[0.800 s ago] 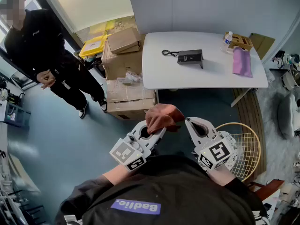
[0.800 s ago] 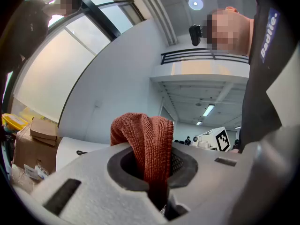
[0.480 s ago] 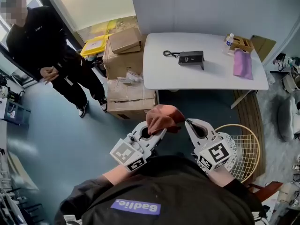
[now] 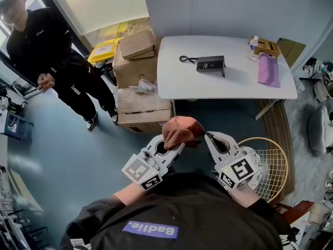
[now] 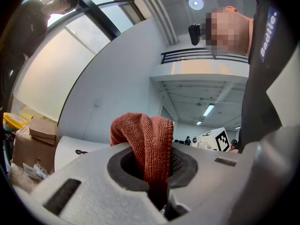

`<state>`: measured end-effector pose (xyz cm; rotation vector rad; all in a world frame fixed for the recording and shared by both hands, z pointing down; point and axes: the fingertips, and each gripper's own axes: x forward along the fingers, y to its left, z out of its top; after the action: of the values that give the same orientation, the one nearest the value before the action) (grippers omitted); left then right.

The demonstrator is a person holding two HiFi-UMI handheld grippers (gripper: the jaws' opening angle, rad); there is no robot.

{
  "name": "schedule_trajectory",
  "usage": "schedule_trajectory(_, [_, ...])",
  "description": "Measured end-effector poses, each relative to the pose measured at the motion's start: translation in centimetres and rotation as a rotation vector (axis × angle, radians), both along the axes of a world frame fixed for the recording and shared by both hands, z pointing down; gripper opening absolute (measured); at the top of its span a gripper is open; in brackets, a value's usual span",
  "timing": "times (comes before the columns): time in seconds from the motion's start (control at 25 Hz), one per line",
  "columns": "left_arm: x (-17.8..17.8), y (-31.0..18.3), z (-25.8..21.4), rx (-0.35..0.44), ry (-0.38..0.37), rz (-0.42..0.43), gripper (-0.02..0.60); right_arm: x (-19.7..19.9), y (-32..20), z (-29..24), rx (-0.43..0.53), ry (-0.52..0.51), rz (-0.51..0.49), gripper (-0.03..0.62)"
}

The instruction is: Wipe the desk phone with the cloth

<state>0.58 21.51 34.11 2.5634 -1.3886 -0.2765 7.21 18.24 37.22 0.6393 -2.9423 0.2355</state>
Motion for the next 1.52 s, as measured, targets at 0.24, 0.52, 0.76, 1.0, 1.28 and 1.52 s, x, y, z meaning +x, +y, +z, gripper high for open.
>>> schedule_trajectory(0.24, [1.0, -0.8, 0.0, -0.003, -0.003, 0.004, 0.032, 1.3, -1.0, 0.0, -0.009, -0.017, 0.016, 0.026])
schedule_trajectory(0.52, [3.1, -2.2, 0.2, -0.009, -0.011, -0.021, 0.032, 3.8, -2.4, 0.2, -0.017, -0.036, 0.010, 0.026])
schedule_trajectory(0.76, [5.5, -3.2, 0.8, -0.019, -0.017, -0.060, 0.032, 6.9, -3.8, 1.3, -0.028, -0.043, -0.003, 0.026])
schedule_trajectory(1.0, [7.6, -4.0, 0.8, -0.022, -0.031, -0.054, 0.032, 9.0, -3.9, 2.0, -0.037, -0.022, -0.031, 0.026])
schedule_trajectory(1.28, [8.6, -5.5, 0.8, -0.021, -0.019, -0.042, 0.032, 10.4, -5.2, 2.2, -0.044, -0.018, 0.000, 0.026])
schedule_trajectory(1.52, [7.3, -7.3, 1.1, -0.020, -0.006, -0.038, 0.032, 9.9, -6.5, 2.8, -0.047, 0.010, 0.012, 0.026])
